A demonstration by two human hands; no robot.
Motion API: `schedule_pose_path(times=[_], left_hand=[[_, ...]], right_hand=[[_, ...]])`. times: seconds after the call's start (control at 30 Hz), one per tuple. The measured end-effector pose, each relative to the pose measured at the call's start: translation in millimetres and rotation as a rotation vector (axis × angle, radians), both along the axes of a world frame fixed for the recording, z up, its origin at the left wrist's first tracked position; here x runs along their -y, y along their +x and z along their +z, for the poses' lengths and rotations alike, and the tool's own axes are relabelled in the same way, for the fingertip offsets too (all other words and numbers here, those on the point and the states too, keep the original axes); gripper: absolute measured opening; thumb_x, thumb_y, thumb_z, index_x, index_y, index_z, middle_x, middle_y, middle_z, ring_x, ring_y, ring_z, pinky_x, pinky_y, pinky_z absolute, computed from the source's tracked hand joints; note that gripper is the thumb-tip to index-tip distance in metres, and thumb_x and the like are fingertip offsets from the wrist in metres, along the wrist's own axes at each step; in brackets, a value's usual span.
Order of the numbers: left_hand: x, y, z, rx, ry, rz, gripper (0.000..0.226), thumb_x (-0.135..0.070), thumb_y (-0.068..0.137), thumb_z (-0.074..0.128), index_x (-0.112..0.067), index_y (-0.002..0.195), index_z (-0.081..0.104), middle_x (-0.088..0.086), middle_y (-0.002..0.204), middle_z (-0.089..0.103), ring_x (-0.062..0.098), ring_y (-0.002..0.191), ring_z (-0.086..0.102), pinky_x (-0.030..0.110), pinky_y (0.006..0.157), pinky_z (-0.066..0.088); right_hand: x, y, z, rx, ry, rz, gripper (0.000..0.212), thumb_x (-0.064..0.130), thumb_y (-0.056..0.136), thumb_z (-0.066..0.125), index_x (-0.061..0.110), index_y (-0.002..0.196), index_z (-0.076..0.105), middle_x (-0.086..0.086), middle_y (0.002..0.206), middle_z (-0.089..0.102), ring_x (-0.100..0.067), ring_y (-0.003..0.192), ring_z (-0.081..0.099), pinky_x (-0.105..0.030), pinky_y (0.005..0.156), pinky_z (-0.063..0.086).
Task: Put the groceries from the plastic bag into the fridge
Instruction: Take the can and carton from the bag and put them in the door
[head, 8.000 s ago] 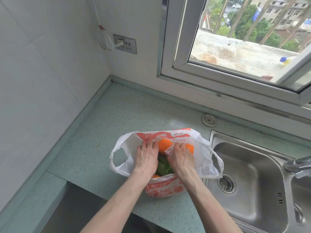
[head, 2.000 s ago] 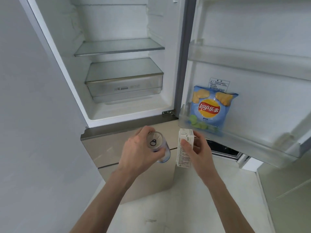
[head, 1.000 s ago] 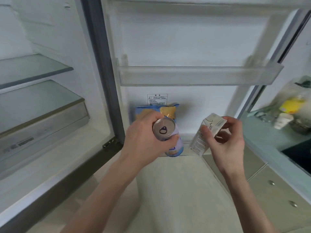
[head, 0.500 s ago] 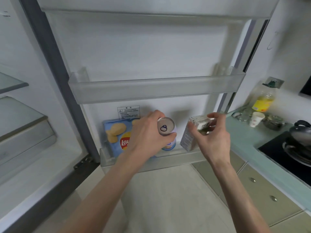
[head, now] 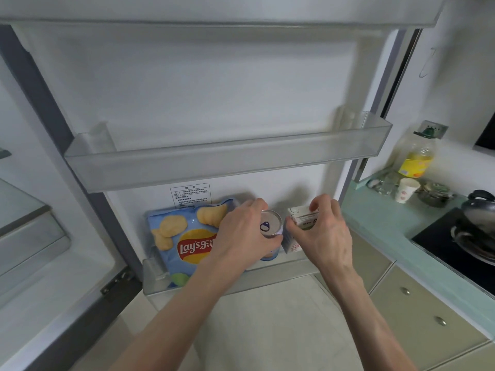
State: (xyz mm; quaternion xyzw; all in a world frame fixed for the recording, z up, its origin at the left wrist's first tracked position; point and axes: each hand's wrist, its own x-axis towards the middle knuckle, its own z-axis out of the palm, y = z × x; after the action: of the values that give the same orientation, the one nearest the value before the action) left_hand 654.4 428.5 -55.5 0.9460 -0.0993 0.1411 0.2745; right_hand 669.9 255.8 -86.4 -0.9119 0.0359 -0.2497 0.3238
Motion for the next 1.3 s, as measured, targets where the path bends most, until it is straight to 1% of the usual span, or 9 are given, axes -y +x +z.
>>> schedule_pose_path(times=[0.27, 0.47, 0.57, 0.73, 0.87, 1.03, 1.13, 1.2, 1.3], left_hand=[[2.6, 10.7, -11.9, -0.058, 0.052, 0.001, 0.041, -0.045, 0.077, 0.078, -0.022, 0.105, 0.058, -0.006, 0.097, 0.059, 0.017, 0.084, 0.056, 0.031, 0.067, 0.036], [5.2, 15.6, -14.8, -0.089, 0.063, 0.004, 0.044, -0.043, 0.078, 0.079, -0.022, 0.110, 0.058, -0.005, 0.101, 0.059, 0.016, 0.087, 0.056, 0.029, 0.068, 0.039], [6.9, 18.0, -15.6, -0.099, 0.066, 0.006, 0.043, -0.043, 0.079, 0.079, -0.021, 0.110, 0.058, -0.003, 0.103, 0.060, 0.018, 0.090, 0.057, 0.030, 0.069, 0.043], [10.7, 21.5, -17.5, -0.098, 0.071, 0.017, 0.045, -0.043, 0.081, 0.079, -0.021, 0.113, 0.058, -0.003, 0.107, 0.061, 0.017, 0.093, 0.058, 0.028, 0.070, 0.042], [13.2, 25.1, -20.1, -0.105, 0.054, 0.041, 0.051, -0.047, 0.079, 0.080, -0.023, 0.118, 0.057, -0.005, 0.109, 0.062, 0.014, 0.094, 0.054, 0.026, 0.072, 0.039], [17.6, 24.1, -22.7, -0.126, 0.059, 0.067, 0.056, -0.053, 0.078, 0.081, -0.024, 0.118, 0.057, -0.006, 0.109, 0.063, 0.017, 0.099, 0.059, 0.032, 0.078, 0.050], [18.4, 23.2, -20.5, -0.139, 0.083, 0.059, 0.053, -0.051, 0.080, 0.079, -0.024, 0.118, 0.055, -0.004, 0.110, 0.060, 0.015, 0.094, 0.054, 0.029, 0.072, 0.043], [18.3, 23.3, -18.9, -0.153, 0.099, 0.050, 0.052, -0.049, 0.081, 0.078, -0.023, 0.119, 0.054, -0.003, 0.113, 0.056, 0.017, 0.094, 0.054, 0.028, 0.072, 0.039], [19.6, 21.9, -19.3, -0.167, 0.102, 0.047, 0.052, -0.048, 0.081, 0.078, -0.023, 0.118, 0.051, -0.002, 0.116, 0.053, 0.020, 0.099, 0.059, 0.030, 0.073, 0.044]], right_hand=[[2.9, 6.4, -14.4, -0.021, 0.017, -0.017, 0.053, 0.055, 0.076, 0.080, 0.023, 0.095, 0.042, 0.004, 0.095, 0.050, -0.027, 0.083, 0.053, -0.034, 0.062, 0.038], [-0.3, 10.4, -25.2, -0.024, 0.009, -0.010, 0.053, 0.056, 0.077, 0.079, 0.022, 0.093, 0.042, 0.004, 0.094, 0.048, -0.027, 0.082, 0.052, -0.034, 0.062, 0.040], [-0.5, 10.2, -31.6, -0.026, -0.005, -0.007, 0.052, 0.055, 0.077, 0.080, 0.021, 0.093, 0.043, 0.003, 0.093, 0.048, -0.027, 0.082, 0.051, -0.033, 0.060, 0.038], [3.2, 11.2, -34.4, -0.038, -0.009, -0.018, 0.053, 0.056, 0.077, 0.081, 0.021, 0.092, 0.043, 0.002, 0.093, 0.046, -0.027, 0.080, 0.049, -0.032, 0.059, 0.037], [4.7, 9.8, -35.4, -0.001, 0.006, -0.005, 0.053, 0.060, 0.081, 0.075, 0.020, 0.092, 0.043, 0.001, 0.091, 0.048, -0.027, 0.078, 0.047, -0.033, 0.057, 0.038], [5.3, 10.7, -34.2, 0.027, 0.021, 0.022, 0.046, 0.057, 0.089, 0.067, 0.019, 0.090, 0.042, 0.001, 0.089, 0.047, -0.027, 0.071, 0.045, -0.033, 0.056, 0.037], [6.1, 12.4, -35.2, 0.033, 0.018, 0.029, 0.046, 0.057, 0.089, 0.066, 0.018, 0.090, 0.042, 0.001, 0.088, 0.047, -0.027, 0.071, 0.045, -0.032, 0.056, 0.036], [6.3, 12.2, -36.5, 0.043, 0.023, 0.040, 0.046, 0.057, 0.089, 0.065, 0.017, 0.090, 0.042, 0.001, 0.088, 0.047, -0.027, 0.073, 0.045, -0.033, 0.056, 0.036], [7.4, 12.1, -37.8, 0.047, 0.024, 0.059, 0.046, 0.058, 0.090, 0.063, 0.016, 0.091, 0.043, 0.003, 0.089, 0.047, -0.027, 0.076, 0.048, -0.033, 0.057, 0.037]])
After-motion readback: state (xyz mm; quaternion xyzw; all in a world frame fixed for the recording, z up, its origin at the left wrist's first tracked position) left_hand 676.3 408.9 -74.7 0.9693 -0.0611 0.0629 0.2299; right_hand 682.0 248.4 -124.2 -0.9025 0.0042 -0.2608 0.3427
